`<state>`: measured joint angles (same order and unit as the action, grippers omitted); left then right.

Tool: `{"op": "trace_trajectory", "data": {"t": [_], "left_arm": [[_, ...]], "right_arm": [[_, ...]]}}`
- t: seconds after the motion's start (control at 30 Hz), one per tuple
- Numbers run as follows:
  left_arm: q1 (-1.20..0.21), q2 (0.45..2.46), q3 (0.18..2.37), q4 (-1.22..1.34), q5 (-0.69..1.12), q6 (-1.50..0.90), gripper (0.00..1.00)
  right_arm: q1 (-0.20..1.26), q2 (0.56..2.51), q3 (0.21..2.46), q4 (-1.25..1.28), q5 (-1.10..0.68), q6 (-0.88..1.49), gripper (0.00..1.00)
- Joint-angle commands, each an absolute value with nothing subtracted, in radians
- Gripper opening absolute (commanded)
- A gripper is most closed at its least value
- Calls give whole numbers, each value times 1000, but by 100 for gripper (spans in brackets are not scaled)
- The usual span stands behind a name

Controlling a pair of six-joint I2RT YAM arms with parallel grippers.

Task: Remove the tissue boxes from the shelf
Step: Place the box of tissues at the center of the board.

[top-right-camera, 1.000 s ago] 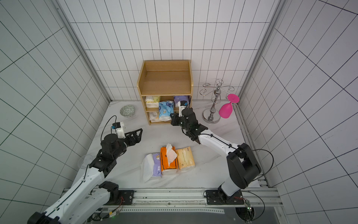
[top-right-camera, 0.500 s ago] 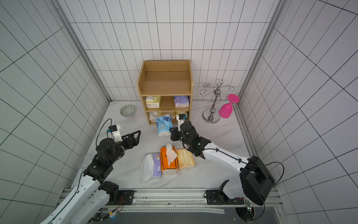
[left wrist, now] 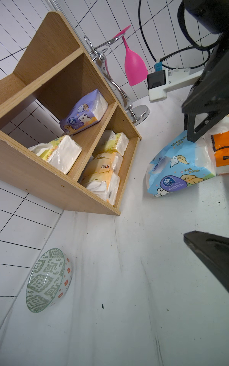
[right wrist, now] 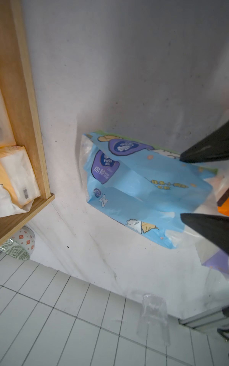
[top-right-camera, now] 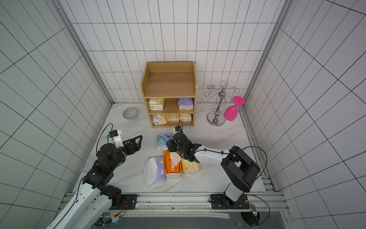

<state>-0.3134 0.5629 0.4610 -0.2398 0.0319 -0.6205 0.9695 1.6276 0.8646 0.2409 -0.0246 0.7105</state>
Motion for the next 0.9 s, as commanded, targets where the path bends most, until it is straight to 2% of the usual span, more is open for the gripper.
{"op": "trace_trajectory", "data": {"t": [0.0,0.13,0.2,0.3,0.47,0.67,0.87], "left_arm": [[-317,558,462,-249,12,-597,96],[-317,554,459,-247,1,-589,96],[-318,555,456,-239,-3,-587,96],[-318,557,450,-227,-4,-587,96],[-316,558,437,-205,-17,-585,97],[-316,556,441,-213,-28,-574,97],[-316,560,439,-210,-29,-572,97]], "right_arm": [[983,1596,942,224,-27,690,59],[966,1549,982,87,28,622,63],[927,1567,1028,10,1,604,63],[862,1638,1098,-44,-106,585,62],[843,1800,1235,-119,-173,525,62],[845,1957,1295,-76,-275,567,61],[884,1997,1282,21,-324,624,59]]}}
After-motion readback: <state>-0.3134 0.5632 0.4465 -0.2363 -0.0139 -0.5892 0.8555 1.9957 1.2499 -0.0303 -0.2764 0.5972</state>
